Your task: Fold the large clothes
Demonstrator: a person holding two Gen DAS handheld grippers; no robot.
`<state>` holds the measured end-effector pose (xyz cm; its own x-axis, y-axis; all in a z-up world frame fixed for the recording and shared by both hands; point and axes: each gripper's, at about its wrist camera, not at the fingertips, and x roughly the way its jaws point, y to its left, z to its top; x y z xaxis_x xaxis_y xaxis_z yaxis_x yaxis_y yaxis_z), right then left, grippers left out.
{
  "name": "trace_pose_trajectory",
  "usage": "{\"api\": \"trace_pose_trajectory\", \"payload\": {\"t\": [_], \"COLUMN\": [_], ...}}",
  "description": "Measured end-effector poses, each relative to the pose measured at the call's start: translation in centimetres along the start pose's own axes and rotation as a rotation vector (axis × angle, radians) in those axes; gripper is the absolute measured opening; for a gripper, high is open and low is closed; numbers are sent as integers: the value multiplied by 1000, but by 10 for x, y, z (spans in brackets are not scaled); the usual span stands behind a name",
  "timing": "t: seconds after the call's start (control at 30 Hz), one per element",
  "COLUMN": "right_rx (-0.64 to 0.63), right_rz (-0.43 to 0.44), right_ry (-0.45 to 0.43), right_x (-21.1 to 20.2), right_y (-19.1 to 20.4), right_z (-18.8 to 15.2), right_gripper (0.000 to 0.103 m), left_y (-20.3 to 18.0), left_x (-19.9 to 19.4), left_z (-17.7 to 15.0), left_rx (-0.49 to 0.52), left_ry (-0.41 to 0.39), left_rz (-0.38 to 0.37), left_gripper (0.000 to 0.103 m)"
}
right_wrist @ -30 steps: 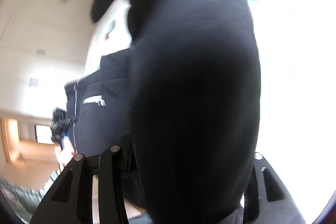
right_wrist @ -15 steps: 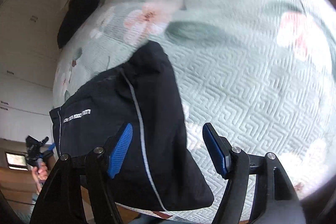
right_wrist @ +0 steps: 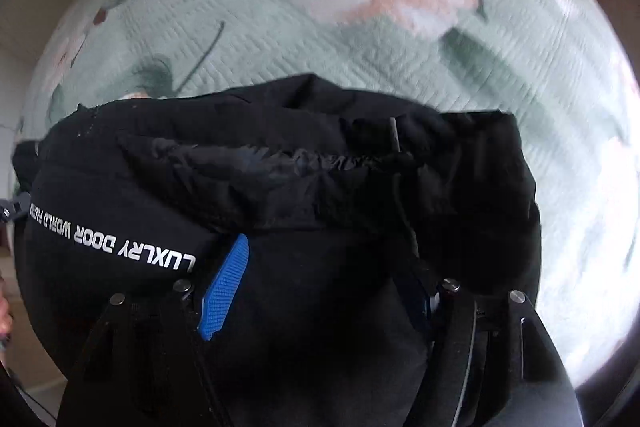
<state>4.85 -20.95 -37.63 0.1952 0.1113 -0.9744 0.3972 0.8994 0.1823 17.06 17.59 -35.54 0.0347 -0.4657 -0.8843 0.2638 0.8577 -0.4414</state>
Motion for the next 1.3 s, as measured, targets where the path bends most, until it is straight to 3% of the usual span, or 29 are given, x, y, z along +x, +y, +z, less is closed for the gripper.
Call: {"api": "trace_pose_trajectory", "payload": {"t": [0.1,0.2,0.43,0.6,0.73,0.9,1.07,1.3], "right_rx": [-3,-19,99,138,137,113,86,-5], "right_rz": [-20,-51,31,65,24,22,1,-41], "right_ry": [4,-21,-6,-85,-128,-167,-235,-329], "right_x": [3,2,-31,-101,-163,-240,-312,-378], "right_y": [3,8,-7,-8,7,44,88,150], "right_z": [5,2,-1,-30,-60,-84,-107,-146], "right_gripper": [74,74,75,76,76,77,81,82], "left_y": [1,-13,-30,-46,-65,-109,-167,-210], "left_x": [3,4,-32,-108,-175,-244,-314,-383], "left_z": [0,-3,-12,-28,-40,-50,-67,-100], "left_rx": [-28,30,96,194,220,298,385,417], "left_ry": [-15,-23,-5,-56,-143,-217,-376,-498], "left_rz": [5,81,156,189,186,199,251,244], "left_gripper": [65,65,65,65,65,65,65,74]}}
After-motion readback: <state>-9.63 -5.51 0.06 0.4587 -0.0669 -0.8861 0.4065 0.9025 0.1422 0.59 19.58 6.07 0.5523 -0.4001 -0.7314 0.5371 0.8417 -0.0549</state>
